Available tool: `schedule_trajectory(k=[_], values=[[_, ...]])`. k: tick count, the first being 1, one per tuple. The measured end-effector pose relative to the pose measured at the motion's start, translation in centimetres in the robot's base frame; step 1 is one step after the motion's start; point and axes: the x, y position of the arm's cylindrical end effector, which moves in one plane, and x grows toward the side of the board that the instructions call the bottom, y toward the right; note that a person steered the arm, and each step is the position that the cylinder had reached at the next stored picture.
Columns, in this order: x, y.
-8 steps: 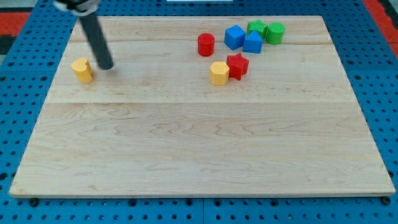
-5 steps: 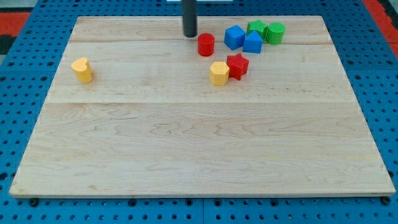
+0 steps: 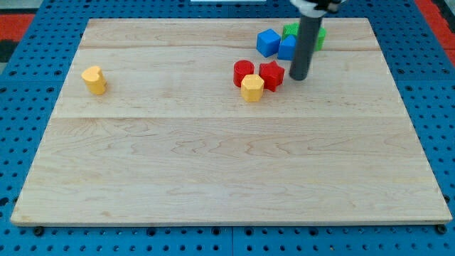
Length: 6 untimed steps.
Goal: Place red circle above the yellow heart
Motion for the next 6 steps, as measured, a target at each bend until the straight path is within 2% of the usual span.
schedule_trajectory(k=[2,3,4,5,6], values=[[-1.7,-9.6],[-2.4,-7.6],[-5.0,-7.1],[-4.3,-10.7],[-3.0,-17.3]])
